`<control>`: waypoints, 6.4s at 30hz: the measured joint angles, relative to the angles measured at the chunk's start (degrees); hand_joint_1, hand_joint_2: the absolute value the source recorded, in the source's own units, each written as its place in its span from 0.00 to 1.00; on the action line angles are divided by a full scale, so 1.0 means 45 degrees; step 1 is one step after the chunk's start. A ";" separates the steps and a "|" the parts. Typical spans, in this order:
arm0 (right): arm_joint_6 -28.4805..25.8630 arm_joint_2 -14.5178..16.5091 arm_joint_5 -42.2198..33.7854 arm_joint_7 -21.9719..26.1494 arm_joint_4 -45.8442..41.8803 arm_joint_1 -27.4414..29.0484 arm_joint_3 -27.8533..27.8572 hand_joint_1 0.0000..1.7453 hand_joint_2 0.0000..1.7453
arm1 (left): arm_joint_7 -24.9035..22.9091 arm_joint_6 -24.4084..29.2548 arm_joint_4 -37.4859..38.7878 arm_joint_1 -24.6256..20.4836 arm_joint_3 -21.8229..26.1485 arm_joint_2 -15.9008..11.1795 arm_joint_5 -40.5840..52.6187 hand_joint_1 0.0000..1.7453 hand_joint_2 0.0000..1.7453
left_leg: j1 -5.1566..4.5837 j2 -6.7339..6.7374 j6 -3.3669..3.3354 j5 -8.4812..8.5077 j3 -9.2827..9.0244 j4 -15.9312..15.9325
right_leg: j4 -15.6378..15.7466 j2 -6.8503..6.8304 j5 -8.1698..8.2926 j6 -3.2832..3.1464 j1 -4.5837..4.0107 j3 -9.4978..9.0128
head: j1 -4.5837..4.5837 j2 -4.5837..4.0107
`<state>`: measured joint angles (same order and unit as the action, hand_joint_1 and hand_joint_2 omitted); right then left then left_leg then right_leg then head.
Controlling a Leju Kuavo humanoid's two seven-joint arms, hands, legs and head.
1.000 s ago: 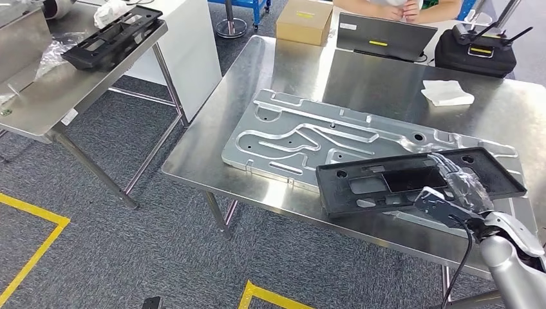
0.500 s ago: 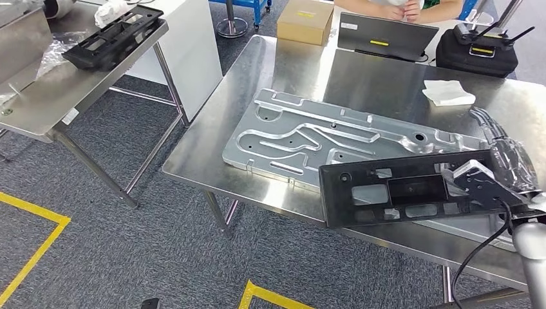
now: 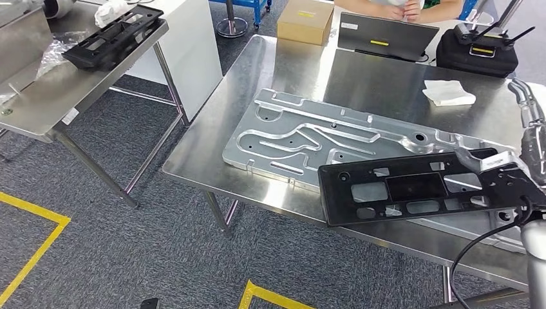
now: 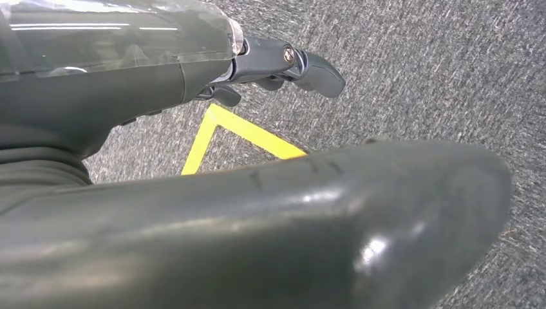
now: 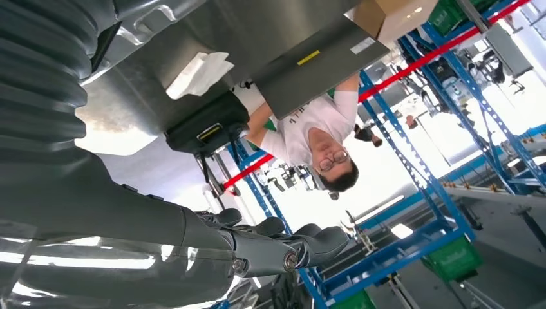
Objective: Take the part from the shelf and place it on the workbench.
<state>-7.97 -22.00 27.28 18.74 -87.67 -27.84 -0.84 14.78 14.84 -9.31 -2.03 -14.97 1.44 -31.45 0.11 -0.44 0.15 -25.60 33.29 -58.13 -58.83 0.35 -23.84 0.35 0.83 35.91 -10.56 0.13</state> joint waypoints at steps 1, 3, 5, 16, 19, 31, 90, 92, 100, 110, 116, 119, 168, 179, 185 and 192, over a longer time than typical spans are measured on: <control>-0.0047 0.0036 -0.0038 0.0012 -0.0061 0.0020 0.0034 0.00 1.00 | 0.0000 0.0002 0.0000 0.0000 0.0000 0.0000 -0.0032 0.00 0.00 | 0.0000 0.0000 0.0000 0.0000 0.0000 0.0000 | 0.0000 0.0000 0.0000 0.0000 0.0000 0.0000 | 0.0000 0.0000; -0.0274 0.0132 -0.0193 0.0075 -0.0220 0.0098 0.0118 0.00 1.00 | -0.0001 0.0024 0.0000 -0.0002 0.0001 0.0002 -0.0100 0.00 0.00 | 0.0000 0.0000 0.0000 0.0000 0.0000 0.0000 | 0.0000 0.0000 0.0000 0.0000 0.0000 -0.0001 | 0.0000 0.0000; -0.0593 0.0271 -0.0391 0.0182 -0.0496 0.0241 0.0215 0.00 1.00 | -0.0005 0.0059 0.0000 0.0000 0.0005 0.0005 -0.0134 0.00 0.00 | 0.0000 -0.0001 0.0000 0.0000 0.0000 0.0000 | 0.0000 -0.0001 0.0000 0.0000 0.0000 0.0000 | 0.0000 0.0000; -0.4079 0.1274 -0.2353 0.2536 -0.3669 0.2311 0.0837 0.00 0.75 | 0.0290 -0.0243 0.0000 0.0003 0.0041 0.0005 -0.0363 0.00 0.00 | -0.0013 -0.0002 -0.0036 -0.0035 0.0009 -0.0024 | 0.0010 -0.0001 -0.0017 0.0022 0.0022 -0.0001 | 0.0000 0.0000; -0.4240 0.1320 -0.3088 0.2656 -0.4127 0.2939 0.1179 0.00 0.00 | 0.0357 -0.0305 0.0000 0.0009 0.0062 0.0005 -0.0387 0.00 0.00 | -0.0028 -0.0002 -0.0083 -0.0065 0.0029 -0.0067 | 0.0012 -0.0001 -0.0027 0.0063 0.0037 -0.0008 | 0.0000 0.0000; -0.3809 0.1310 -0.4477 0.2724 -0.4602 0.4764 0.2750 0.00 0.00 | 0.0489 -0.0452 0.0000 0.0017 0.0152 0.0068 -0.0628 0.00 0.00 | -0.0001 0.0081 -0.0598 0.0399 0.0084 0.0230 | -0.2233 -0.0009 -0.1769 0.0524 0.0133 0.0699 | 0.0001 0.0000; -0.3500 0.1524 -0.2369 0.1526 -0.2946 0.8226 0.6410 0.00 0.00 | 0.0493 -0.0652 -0.0001 0.0091 0.0361 0.0340 -0.0784 0.00 0.00 | 0.0019 0.0368 -0.0542 -0.0365 -0.0847 0.0431 | -0.0415 -0.1053 -0.0807 0.0659 0.0256 -0.0028 | -0.0018 -0.0001; -0.3496 0.1525 -0.2357 0.1519 -0.2818 0.8229 0.6428 0.00 0.00 | 0.0493 -0.0651 0.0000 0.0091 0.0361 0.0350 -0.0786 0.00 0.00 | -0.0035 0.0148 -0.0657 -0.0070 -0.0493 0.0400 | -0.1864 -0.0343 -0.2102 0.0650 0.0237 0.0337 | -0.0018 0.0000; -0.3270 0.1551 -0.2282 0.1485 -0.2654 0.8430 0.6693 0.00 0.00 | 0.0527 -0.0764 -0.0004 0.0098 0.0351 0.0379 -0.0743 0.00 0.00 | -0.0148 -0.1090 -0.0424 0.0950 0.0915 0.0031 | 0.0432 0.0844 -0.1750 0.0245 0.0071 -0.2164 | -0.0022 0.0000; -0.2991 0.1696 -0.2097 0.1484 -0.2854 0.8538 0.6914 0.00 0.00 | 0.0521 -0.0874 0.0019 0.0171 0.0322 0.0342 -0.0541 0.00 0.00 | -0.0075 -0.0618 0.0046 -0.0079 0.1528 -0.1459 | 0.0654 -0.0061 -0.1102 -0.0193 0.0089 -0.1664 | -0.0023 -0.0001; -0.2828 0.1736 -0.1916 0.1467 -0.2946 0.8438 0.6992 0.00 0.00 | 0.0503 -0.0964 0.0008 0.0071 0.0272 0.0346 -0.0459 0.00 0.00 | 0.0052 0.0670 0.0188 -0.0670 -0.0915 -0.1051 | 0.0398 -0.1390 -0.0181 -0.0076 -0.0062 -0.0370 | -0.0024 0.0001; -0.2884 0.1729 -0.1434 0.1423 -0.2887 0.7962 0.6723 0.00 0.00 | 0.0515 -0.1010 0.0000 -0.0006 0.0136 0.0330 -0.0331 0.00 0.00 | -0.0114 0.0851 -0.0109 -0.1135 -0.1900 0.0742 | 0.0327 -0.1840 0.0135 0.0135 -0.0039 -0.0213 | -0.0024 0.0001; -0.1871 0.5843 0.1339 -0.6266 1.6965 0.5667 0.0839 0.00 0.00 | 0.0721 0.1051 -0.0015 0.0111 -0.0588 0.0368 -0.0347 0.00 0.00 | -0.0147 -0.0894 -0.0062 -0.0211 0.0384 -0.0535 | 0.0623 0.0270 -0.0974 -0.0426 -0.0151 -0.1566 | -0.0005 -0.0001; -0.1841 0.5927 0.1171 -0.6262 1.7031 0.5738 0.1057 0.00 0.00 | 0.0036 0.1013 -0.0015 0.0089 -0.0590 0.0339 -0.0307 0.00 0.00 | 0.0158 0.0788 0.0200 -0.0299 -0.0399 0.0046 | 0.0403 -0.1460 -0.1158 0.0019 -0.0097 -0.1541 | -0.0005 0.0000; -0.1830 0.5986 0.1138 -0.6341 1.7061 0.5669 0.1242 0.00 0.00 | -0.0132 0.1185 -0.0015 0.0106 -0.0616 0.0328 -0.0114 0.00 0.00 | 0.0119 0.0075 -0.0359 -0.0043 -0.0264 0.0201 | -0.1610 -0.0418 -0.2466 0.0306 0.0063 -0.0687 | -0.0004 0.0000; -0.1827 0.5988 0.1132 -0.6369 1.7092 0.5766 0.1297 0.00 0.00 | -0.0155 0.1200 -0.0015 0.0093 -0.0627 0.0341 -0.0102 0.00 0.00 | -0.0080 -0.1072 -0.0385 0.0023 -0.0173 0.0086 | -0.0529 0.0656 -0.1303 -0.0066 -0.0060 -0.0999 | -0.0005 0.0000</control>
<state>-16.20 4.94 32.37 -9.92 -10.76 -1.89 4.99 14.08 20.24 -9.38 -1.61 -17.79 2.98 -31.91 -0.25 -5.27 -1.58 -25.49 32.51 -57.75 -61.21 3.30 -29.70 0.05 0.56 31.41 -10.58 0.13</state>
